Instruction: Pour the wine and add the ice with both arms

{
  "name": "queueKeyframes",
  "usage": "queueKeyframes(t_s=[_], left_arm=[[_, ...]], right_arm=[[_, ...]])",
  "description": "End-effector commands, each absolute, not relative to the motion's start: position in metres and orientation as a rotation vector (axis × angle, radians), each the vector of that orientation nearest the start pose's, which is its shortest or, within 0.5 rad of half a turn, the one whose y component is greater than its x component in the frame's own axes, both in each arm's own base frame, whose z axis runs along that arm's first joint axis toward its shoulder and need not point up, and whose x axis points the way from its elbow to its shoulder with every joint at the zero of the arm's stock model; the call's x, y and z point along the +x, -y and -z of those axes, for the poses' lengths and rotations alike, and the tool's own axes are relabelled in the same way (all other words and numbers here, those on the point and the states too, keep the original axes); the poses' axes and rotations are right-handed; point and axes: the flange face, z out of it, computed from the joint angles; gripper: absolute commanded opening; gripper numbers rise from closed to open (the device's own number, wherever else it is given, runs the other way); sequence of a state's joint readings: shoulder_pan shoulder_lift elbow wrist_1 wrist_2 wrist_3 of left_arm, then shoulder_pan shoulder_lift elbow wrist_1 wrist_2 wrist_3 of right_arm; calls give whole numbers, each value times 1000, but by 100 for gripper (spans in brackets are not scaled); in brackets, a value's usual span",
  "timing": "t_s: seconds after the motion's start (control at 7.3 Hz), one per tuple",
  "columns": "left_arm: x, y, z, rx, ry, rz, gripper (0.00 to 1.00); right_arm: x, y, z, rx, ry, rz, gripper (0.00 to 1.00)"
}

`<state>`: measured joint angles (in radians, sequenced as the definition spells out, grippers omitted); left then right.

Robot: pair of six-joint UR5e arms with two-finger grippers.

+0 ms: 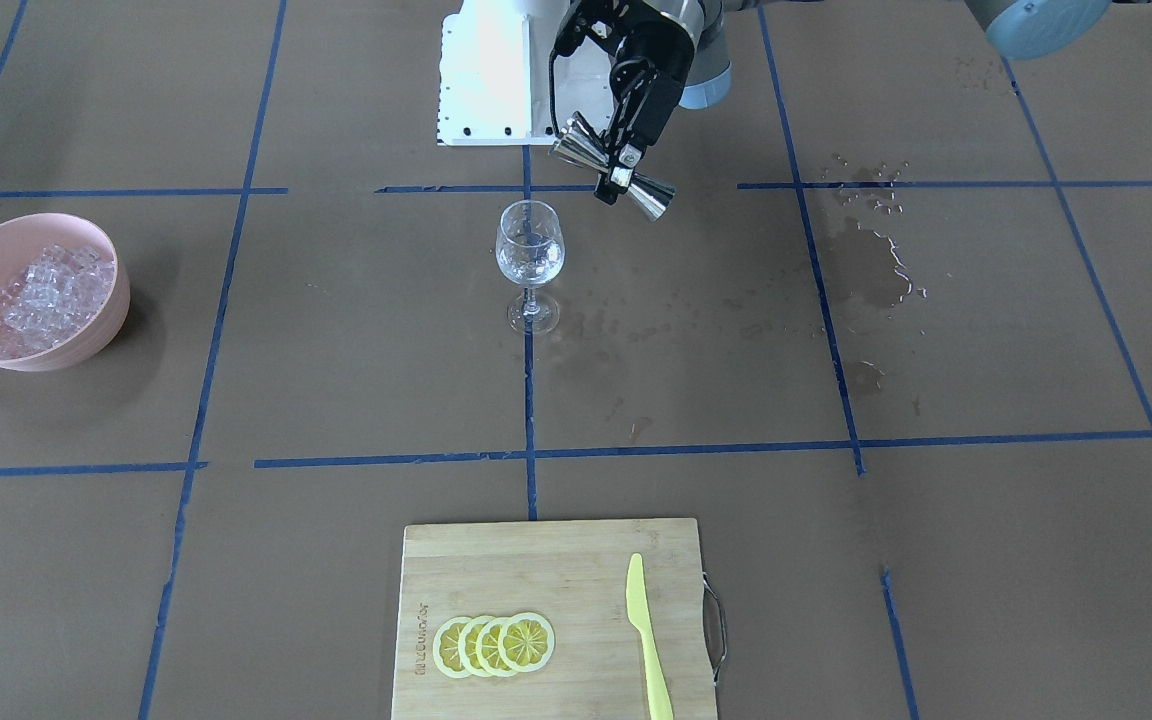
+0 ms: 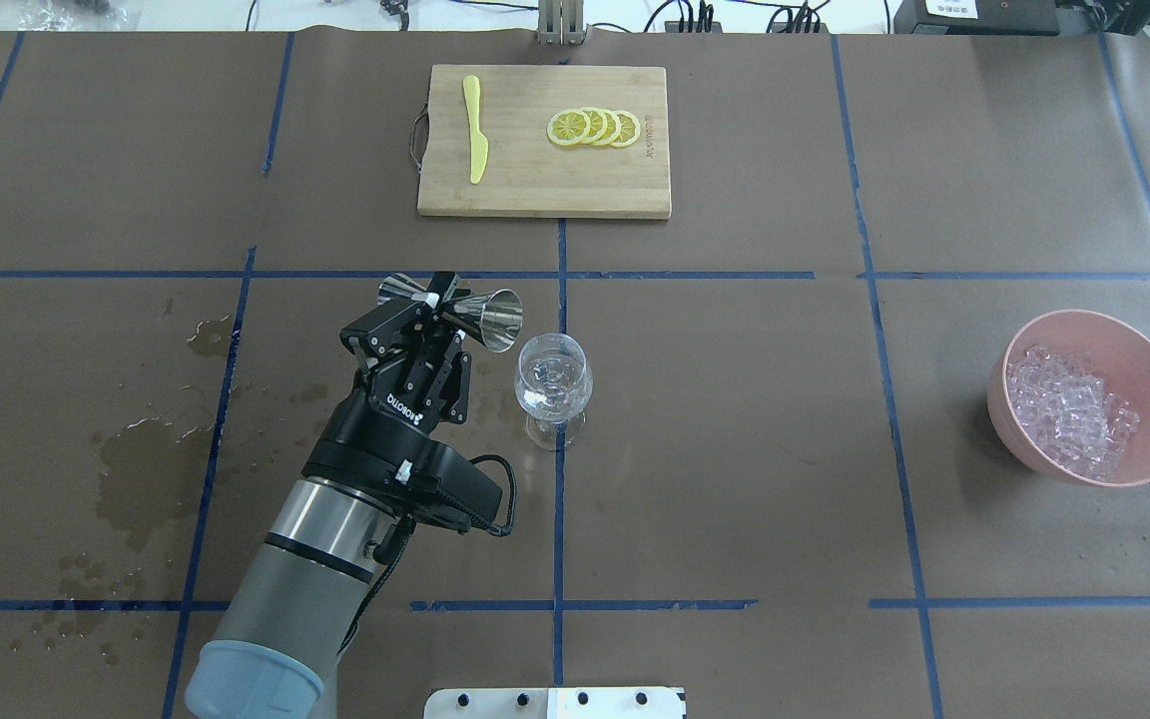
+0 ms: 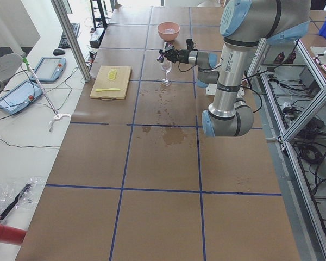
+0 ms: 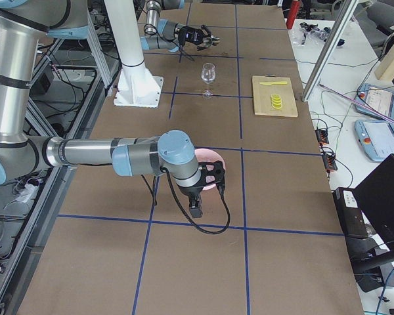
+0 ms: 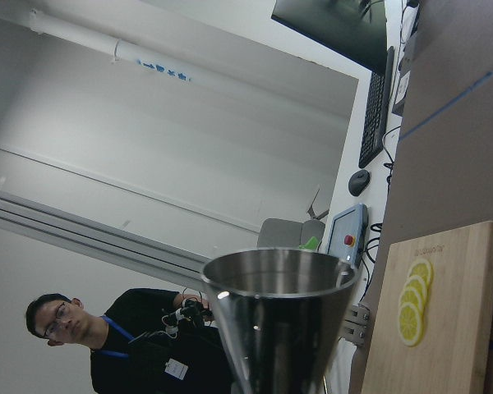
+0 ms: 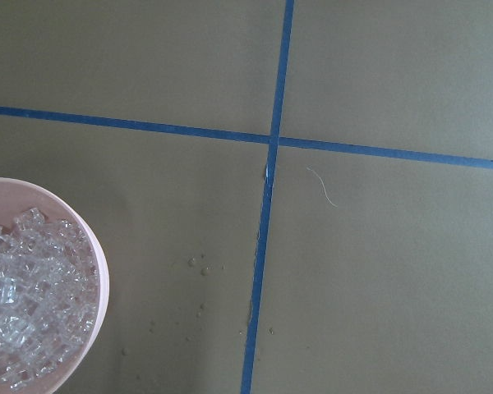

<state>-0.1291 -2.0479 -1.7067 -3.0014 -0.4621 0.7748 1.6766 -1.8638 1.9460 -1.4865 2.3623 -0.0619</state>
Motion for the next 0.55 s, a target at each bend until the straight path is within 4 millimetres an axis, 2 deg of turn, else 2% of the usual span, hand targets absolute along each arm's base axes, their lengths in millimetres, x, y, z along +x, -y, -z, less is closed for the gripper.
queueKeyframes(t_s=[0.0,0.41], left_arm=[[458,289,-251,1835,-28,-436,0],[410,282,-336,1858,-65,-396,0]], right_arm=[[102,369,-589,227,771,29,100],[103,365,-590,226,771,26,100]])
